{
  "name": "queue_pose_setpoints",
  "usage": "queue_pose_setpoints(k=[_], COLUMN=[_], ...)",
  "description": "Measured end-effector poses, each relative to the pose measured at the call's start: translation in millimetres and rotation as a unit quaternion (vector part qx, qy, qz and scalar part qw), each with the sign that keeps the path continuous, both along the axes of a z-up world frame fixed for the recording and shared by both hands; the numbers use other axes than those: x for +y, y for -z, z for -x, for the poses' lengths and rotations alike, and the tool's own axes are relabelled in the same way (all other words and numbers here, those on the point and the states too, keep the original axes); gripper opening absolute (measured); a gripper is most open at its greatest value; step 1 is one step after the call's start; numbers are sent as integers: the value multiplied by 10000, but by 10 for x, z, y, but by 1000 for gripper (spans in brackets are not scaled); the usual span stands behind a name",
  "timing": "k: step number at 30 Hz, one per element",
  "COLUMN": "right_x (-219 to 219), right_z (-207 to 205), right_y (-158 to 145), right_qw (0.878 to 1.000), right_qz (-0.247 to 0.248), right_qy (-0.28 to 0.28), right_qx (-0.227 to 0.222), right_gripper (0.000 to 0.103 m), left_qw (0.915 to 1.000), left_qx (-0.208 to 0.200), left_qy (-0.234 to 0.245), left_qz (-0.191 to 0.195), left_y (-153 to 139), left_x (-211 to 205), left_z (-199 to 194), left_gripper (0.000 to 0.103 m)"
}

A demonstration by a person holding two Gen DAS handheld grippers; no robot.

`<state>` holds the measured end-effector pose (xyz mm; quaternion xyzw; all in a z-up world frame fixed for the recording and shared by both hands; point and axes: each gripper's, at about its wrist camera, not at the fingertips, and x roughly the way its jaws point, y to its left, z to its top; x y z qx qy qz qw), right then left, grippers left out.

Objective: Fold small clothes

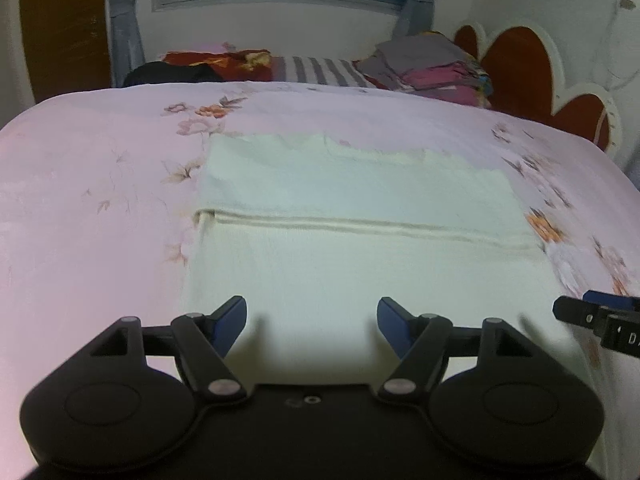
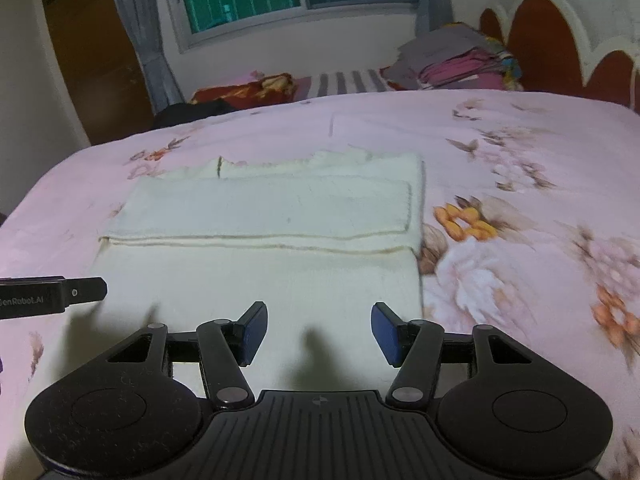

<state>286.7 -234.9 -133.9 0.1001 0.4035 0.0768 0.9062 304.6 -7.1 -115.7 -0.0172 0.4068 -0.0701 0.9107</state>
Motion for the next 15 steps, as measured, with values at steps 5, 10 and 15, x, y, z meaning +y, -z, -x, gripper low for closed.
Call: queue_pose_setpoints(k=[5, 10, 15], right_x=[131, 316, 420], right_z=[432, 826, 1133], right_y=[-136, -259, -293], right_qw=[9998, 9995, 9995], right_qz=[85, 240, 249], right_qy=[184, 151, 141], right_qx=[-50, -165, -142], right_gripper=[73, 75, 75], left_qw=[9997, 9991, 9988], left_qx=[32, 56, 123], left_qy=[244, 416, 473], left_qz=[37, 9, 6], left_y=[-4, -3, -1], left_x=[118, 221, 331], left_z=[369, 731, 1029], left_gripper=[71, 71, 71])
